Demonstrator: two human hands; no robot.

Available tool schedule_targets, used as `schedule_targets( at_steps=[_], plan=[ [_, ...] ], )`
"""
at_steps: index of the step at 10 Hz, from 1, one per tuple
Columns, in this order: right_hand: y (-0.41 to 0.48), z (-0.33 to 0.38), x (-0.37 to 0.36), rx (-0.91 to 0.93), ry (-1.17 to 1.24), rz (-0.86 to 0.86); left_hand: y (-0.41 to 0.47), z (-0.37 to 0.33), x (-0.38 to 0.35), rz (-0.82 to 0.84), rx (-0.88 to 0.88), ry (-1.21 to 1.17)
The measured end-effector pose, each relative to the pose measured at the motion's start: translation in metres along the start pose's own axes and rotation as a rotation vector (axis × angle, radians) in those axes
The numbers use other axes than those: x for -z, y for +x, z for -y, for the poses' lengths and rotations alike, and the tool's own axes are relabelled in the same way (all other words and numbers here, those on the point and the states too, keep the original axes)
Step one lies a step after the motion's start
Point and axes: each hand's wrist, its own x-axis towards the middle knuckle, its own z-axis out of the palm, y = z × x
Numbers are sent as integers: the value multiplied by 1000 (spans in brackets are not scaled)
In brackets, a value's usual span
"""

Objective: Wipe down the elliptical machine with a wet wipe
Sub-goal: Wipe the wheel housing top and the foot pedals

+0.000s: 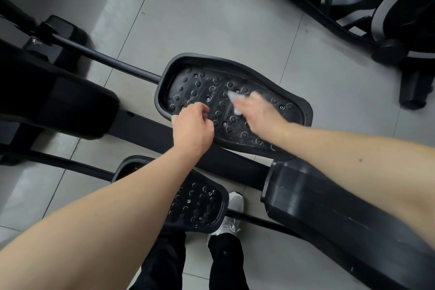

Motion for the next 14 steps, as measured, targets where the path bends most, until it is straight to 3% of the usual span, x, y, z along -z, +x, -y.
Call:
schedule_targets(
  at_steps=[1,2,3,4,5,6,7,8,10,12,14],
  plan=[
    [-41,18,-10,389,-69,167,-3,-4,-6,14,-17,42],
    [-44,4,-3,456,-88,150,-6,-7,-12,32,-40,108],
    [-15,-22,21,59,-62,-111,-8,-9,-17,52,-55,168],
    [-3,-42,30,-91,-99,-247,-8,-12,-21,48,-77,188],
    [-25,-21,23,-26,-93,-78,-8,-16,-24,49,-81,183],
    [-59,1,4,254,-52,129,-11,-20,-28,55,-89,188],
    [-52,-5,19,224,-104,199,-11,-25,-31,76,-102,193],
    [-16,-27,46,-32,-134,29,-10,-30,-35,95,-106,199],
    [-20,-38,61,-170,-152,34,-11,-36,-39,108,-113,218],
    [-80,-47,64,-266,-220,21,-18,-36,-38,102,-120,239],
    [-116,-43,57,-284,-242,-21,-22,-34,-36,105,-115,257]
  ],
)
